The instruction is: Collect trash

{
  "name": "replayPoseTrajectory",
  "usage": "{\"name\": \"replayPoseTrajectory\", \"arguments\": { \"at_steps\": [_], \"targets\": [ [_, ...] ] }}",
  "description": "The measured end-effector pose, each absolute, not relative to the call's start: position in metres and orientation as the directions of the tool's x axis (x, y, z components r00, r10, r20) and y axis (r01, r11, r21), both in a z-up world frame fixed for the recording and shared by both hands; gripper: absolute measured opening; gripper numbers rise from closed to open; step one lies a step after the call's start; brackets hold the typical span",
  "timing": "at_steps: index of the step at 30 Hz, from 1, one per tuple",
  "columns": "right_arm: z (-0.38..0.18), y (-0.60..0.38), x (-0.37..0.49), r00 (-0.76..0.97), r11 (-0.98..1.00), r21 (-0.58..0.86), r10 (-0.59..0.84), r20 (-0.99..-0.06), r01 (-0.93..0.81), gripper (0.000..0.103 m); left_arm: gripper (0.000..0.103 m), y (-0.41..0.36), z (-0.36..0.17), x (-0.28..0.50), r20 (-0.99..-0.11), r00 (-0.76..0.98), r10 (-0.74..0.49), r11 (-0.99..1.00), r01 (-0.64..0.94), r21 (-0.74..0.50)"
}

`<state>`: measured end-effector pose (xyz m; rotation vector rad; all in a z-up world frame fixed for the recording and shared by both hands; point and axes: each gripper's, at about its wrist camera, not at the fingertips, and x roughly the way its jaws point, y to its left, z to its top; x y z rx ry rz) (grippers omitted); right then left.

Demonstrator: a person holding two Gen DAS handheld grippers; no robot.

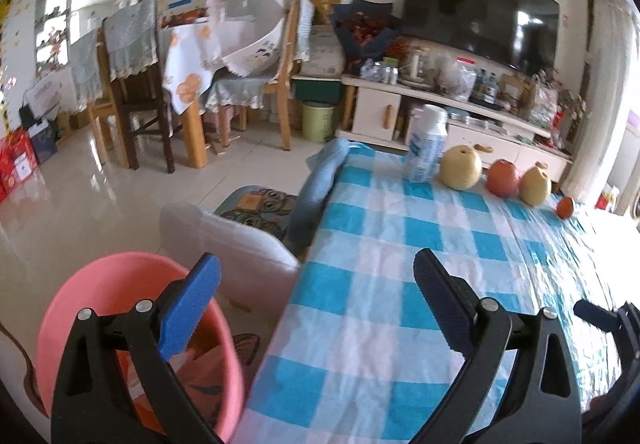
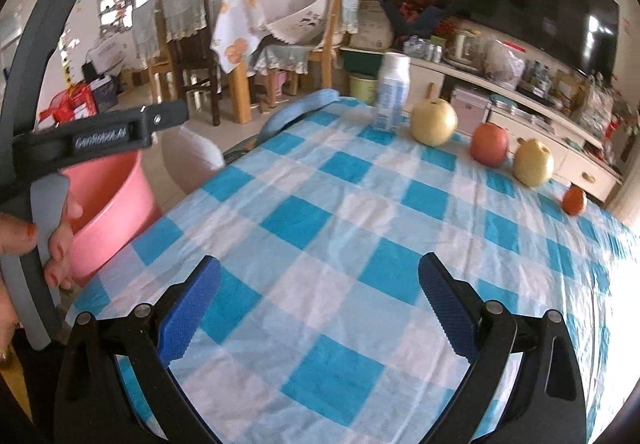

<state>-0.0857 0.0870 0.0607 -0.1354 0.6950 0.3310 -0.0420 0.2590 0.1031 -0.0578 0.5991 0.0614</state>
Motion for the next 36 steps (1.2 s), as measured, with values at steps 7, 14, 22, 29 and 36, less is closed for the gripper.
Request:
{"name": "replayPoseTrajectory", "arguments": {
  "at_steps": [7, 14, 22, 29, 36],
  "targets": [
    [0.063, 0.046, -0.083, 0.743, 0.963, 0.026, 0.225, -0.630, -0.269, 0.098, 0.098, 0.222, 0.099, -0.038, -0.562, 0.827, 0.009, 1.000, -0.019, -0.013],
    [0.064, 0.005, -0.081, 0.761, 0.978, 0.077, 0.199, -0.617, -0.194, 0.098, 0.098, 0.187, 0.096, -0.037, -0.556, 0.831, -0.021, 0.999, 0.033, 0.011],
    [0.065, -0.027, -0.081, 0.774, 0.985, 0.089, 0.170, -0.610, -0.146, 0.098, 0.098, 0.146, 0.090, -0.038, -0.552, 0.831, -0.071, 0.994, 0.108, 0.036],
    [0.065, -0.054, -0.082, 0.784, 0.989, 0.107, 0.144, -0.604, -0.099, 0.098, 0.098, 0.124, 0.087, -0.037, -0.550, 0.829, -0.101, 0.989, 0.142, 0.032],
    [0.066, -0.078, -0.083, 0.795, 0.990, 0.129, 0.122, -0.594, -0.055, 0.098, 0.098, 0.105, 0.081, -0.031, -0.571, 0.812, -0.121, 0.987, 0.161, 0.020]
  ]
}}
